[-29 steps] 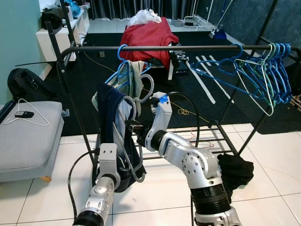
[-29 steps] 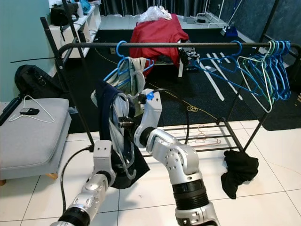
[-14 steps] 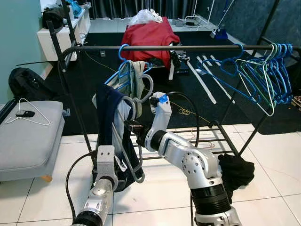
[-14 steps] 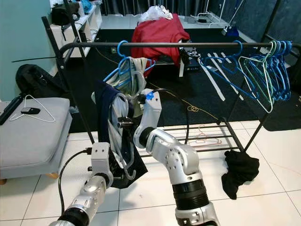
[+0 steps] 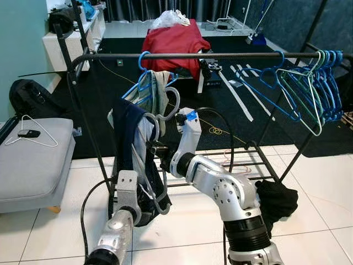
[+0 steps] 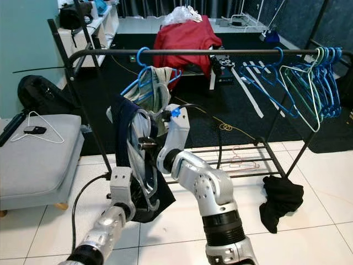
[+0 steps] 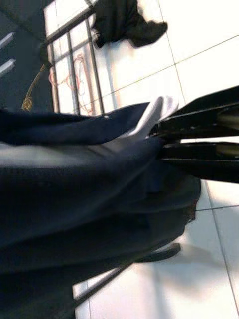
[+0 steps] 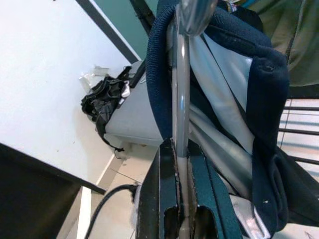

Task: Hang hanger

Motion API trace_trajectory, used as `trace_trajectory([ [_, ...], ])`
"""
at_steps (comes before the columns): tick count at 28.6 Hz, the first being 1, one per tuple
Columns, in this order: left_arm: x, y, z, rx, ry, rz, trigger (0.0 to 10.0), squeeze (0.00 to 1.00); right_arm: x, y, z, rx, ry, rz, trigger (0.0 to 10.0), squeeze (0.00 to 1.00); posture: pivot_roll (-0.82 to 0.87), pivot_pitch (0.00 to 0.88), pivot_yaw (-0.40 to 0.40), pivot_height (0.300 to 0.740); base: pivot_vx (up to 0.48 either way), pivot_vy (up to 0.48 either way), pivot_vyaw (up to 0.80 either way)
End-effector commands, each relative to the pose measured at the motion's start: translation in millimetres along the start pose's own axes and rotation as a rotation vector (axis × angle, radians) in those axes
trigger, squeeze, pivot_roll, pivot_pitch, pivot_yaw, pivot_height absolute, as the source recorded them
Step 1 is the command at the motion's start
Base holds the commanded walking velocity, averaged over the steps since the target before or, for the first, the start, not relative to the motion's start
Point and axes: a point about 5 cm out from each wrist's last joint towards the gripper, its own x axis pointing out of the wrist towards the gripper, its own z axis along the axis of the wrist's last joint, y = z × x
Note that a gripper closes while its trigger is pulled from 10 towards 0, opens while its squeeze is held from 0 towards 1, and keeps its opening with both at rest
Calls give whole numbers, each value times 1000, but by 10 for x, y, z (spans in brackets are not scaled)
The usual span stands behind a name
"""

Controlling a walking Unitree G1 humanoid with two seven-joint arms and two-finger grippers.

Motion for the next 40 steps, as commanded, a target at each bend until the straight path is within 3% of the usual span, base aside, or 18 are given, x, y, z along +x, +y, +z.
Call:
trace_trajectory([
  [1,-92,43,-16,15,32,-95,0,0,35,119,60,11,-49,36,10000,0,20,131,-2,740,0,0,0],
  [2,-92,43,-16,15,32,-95,0,0,35,119,60,11,-49,36,10000,0,20,131,-2,740,0,0,0],
  [3,-197,71,31,36,41,-194,0,0,35,92,44,8,-47,22,10000,0,26,132,-4,740,0,0,0],
  [6,-288,72,65,47,52,-271,0,0,35,70,32,4,-45,12,10000,0,30,132,-6,740,0,0,0],
  [7,-437,85,166,52,61,-380,0,0,39,41,10,1,-41,0,10000,0,41,133,-10,740,0,0,0],
  [8,-437,85,166,52,61,-380,0,0,39,41,10,1,-41,0,10000,0,41,133,-10,740,0,0,0],
  [9,-557,71,265,54,68,-465,0,0,45,20,-7,1,-38,-8,10000,0,48,132,-12,740,0,0,0],
  [10,-557,71,265,54,68,-465,0,0,45,20,-7,1,-38,-8,10000,0,48,132,-12,740,0,0,0],
  [11,-658,31,357,53,73,-543,0,0,51,1,-21,0,-35,-14,10000,0,52,130,-14,740,0,0,0],
  [13,-658,31,357,53,73,-543,0,0,51,1,-21,0,-35,-14,10000,0,52,130,-14,740,0,0,0],
  [15,-801,-115,526,43,76,-687,0,0,66,-30,-52,-9,-31,-28,10000,0,57,124,-16,740,0,0,0],
  [17,-849,-198,603,31,70,-752,0,0,74,-55,-74,-25,-30,-42,10000,0,57,123,-16,740,0,0,0],
  [21,-878,-269,677,12,61,-803,0,0,81,-100,-105,-48,-32,-70,10000,0,56,120,-16,740,0,0,0],
  [27,-999,-449,994,-87,8,-952,0,0,46,-358,-245,-147,-61,-219,10000,0,58,109,-12,740,0,0,0],
  [32,-1090,-430,1066,-63,42,-977,0,0,13,-450,-311,-205,-63,-264,10000,0,59,98,-8,740,0,0,0],
  [36,-989,-530,1250,-151,-32,-949,0,0,-2,-492,-334,-188,-81,-299,10000,0,59,92,-6,740,0,0,0],
  [40,-962,-643,1276,-183,-16,-975,0,0,18,-497,-301,-157,-117,-322,10000,0,56,96,-2,740,0,0,0],
])
